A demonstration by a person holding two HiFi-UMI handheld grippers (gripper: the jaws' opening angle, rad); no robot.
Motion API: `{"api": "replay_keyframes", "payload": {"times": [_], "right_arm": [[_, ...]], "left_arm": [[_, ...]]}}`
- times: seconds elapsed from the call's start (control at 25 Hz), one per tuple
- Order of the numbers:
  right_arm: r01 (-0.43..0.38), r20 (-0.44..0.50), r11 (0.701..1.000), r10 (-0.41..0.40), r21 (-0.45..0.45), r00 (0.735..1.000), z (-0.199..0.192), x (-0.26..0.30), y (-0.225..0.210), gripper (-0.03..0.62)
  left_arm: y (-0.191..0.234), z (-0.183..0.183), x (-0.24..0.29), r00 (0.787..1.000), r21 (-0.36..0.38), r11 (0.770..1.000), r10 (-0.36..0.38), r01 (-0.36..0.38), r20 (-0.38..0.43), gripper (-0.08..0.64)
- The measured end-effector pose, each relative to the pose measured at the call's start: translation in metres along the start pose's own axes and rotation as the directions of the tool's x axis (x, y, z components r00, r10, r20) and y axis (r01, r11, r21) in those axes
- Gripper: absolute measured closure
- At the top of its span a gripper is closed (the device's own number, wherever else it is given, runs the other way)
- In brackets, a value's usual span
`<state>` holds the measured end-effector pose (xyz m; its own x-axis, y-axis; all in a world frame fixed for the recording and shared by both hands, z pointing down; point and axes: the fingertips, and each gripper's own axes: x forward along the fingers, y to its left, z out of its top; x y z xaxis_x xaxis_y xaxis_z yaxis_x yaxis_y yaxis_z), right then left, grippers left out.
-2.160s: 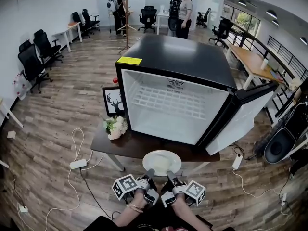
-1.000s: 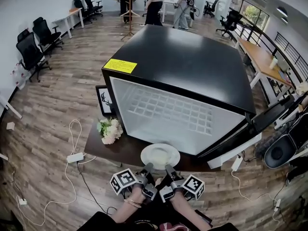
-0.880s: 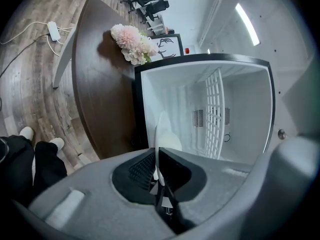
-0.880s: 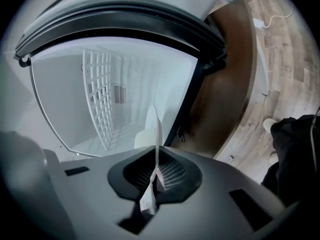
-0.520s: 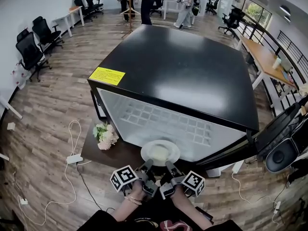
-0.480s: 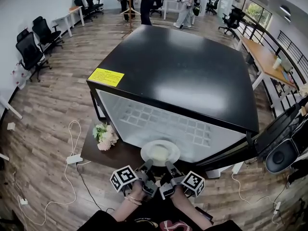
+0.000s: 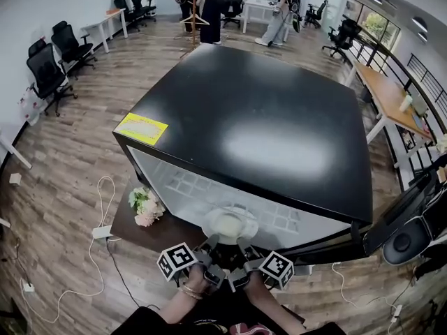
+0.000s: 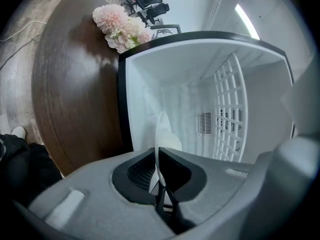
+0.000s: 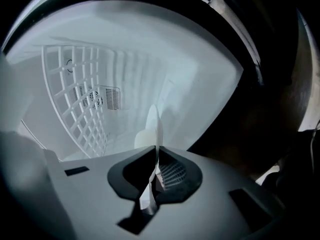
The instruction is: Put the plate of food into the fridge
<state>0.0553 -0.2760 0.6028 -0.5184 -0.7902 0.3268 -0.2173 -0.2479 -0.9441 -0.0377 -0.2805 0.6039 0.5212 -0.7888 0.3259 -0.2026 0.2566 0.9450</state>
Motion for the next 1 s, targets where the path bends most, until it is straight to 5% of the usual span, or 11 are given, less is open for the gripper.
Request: {"api": "replay_keyframes", "payload": {"times": [0.48, 1.0], "right_arm": [[-0.010, 0.007, 0.999, 0.010, 0.052, 1.000, -0.001, 0.012, 0.001, 0.565], [0.022, 0.055, 0.999, -0.023, 0.025, 0.998, 0.008, 0.030, 0.002, 0.563]], "left_arm": [[-0.001, 0.012, 0.005, 1.000, 0.027, 1.000, 0.014, -0.015, 0.023, 0.538], [0.000, 0.027, 0.022, 0.998, 0.019, 0.999, 0.043, -0.043, -0.037, 0.538]]}}
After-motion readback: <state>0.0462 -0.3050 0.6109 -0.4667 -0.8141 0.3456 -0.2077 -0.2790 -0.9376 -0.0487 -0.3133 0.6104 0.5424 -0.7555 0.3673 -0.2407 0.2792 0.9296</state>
